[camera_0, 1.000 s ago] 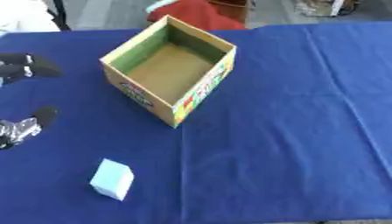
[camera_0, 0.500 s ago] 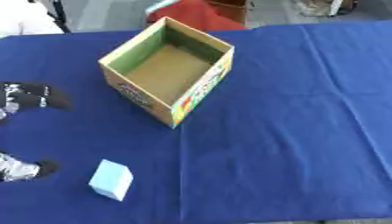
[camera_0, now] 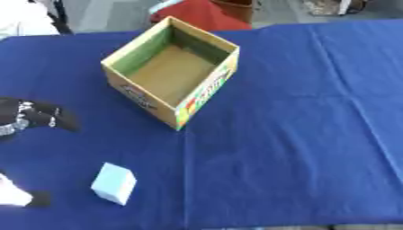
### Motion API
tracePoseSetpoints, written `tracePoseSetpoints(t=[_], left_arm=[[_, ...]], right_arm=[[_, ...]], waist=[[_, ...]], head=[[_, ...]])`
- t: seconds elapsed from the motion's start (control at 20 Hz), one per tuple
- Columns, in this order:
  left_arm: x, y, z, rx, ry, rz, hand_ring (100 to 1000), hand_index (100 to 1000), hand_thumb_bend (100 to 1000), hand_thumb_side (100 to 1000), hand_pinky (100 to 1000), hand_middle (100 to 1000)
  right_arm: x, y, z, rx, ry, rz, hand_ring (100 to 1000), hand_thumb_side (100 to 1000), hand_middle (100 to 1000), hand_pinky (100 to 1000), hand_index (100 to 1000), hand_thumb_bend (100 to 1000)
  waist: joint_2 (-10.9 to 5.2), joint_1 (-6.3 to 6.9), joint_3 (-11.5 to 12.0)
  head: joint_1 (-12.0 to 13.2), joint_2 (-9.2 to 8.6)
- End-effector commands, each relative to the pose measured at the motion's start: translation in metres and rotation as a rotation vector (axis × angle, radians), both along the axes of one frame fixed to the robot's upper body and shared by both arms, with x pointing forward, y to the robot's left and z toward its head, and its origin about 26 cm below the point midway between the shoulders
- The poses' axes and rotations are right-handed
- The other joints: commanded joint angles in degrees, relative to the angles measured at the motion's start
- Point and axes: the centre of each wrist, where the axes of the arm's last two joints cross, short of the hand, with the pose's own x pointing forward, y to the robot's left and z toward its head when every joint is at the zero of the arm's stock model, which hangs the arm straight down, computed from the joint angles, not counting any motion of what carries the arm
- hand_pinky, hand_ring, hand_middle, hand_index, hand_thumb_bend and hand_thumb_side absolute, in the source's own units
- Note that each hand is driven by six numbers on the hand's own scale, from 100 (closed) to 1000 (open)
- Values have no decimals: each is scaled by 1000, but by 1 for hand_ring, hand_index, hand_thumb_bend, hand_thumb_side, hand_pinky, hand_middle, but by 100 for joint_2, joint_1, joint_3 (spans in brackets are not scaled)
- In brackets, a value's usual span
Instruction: Pick up objects on the table and place them in the box.
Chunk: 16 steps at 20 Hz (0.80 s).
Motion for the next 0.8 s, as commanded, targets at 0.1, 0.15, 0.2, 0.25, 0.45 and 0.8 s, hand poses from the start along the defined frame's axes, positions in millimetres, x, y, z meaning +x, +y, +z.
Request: tracePoseSetpoints(t=[0.1, 0.15, 0.2, 0.25, 0.45, 0.8], left_arm=[[-2, -1, 8, 27, 35, 10, 870, 923, 609, 450, 837, 831], [-2, -1, 7, 26, 48, 14, 875, 931, 583, 418, 844, 839], [-3, -1, 6, 26, 63, 18, 876, 939, 572, 404, 845, 845], [-3, -2, 4, 26, 78, 23, 880, 950, 558, 384, 848, 856], [-3, -3, 1, 29, 113, 34, 880, 972, 442, 220, 861, 861], [-3, -6, -2, 96, 170, 5, 886, 984, 390, 134, 869, 874]], right_arm=[[-5, -2, 9, -20, -29, 3, 751, 1000, 847, 707, 796, 100], [-5, -2, 9, -20, -28, 3, 751, 1000, 848, 707, 796, 100], [-5, -2, 8, -20, -27, 3, 751, 1000, 848, 707, 795, 100], [-5, -2, 8, -19, -25, 2, 750, 1000, 847, 706, 795, 100], [-5, -2, 7, -18, -22, 3, 750, 1000, 847, 706, 795, 100], [-5, -2, 6, -13, -19, 2, 748, 1000, 847, 706, 794, 100]], waist=[[-102, 11, -13], [-106, 17, -15], [-110, 23, -15], [-114, 31, -16], [-129, 55, -17], [-159, 73, -25]], head=[[2, 28], [1, 33], [3, 43], [8, 52], [17, 61], [2, 74]])
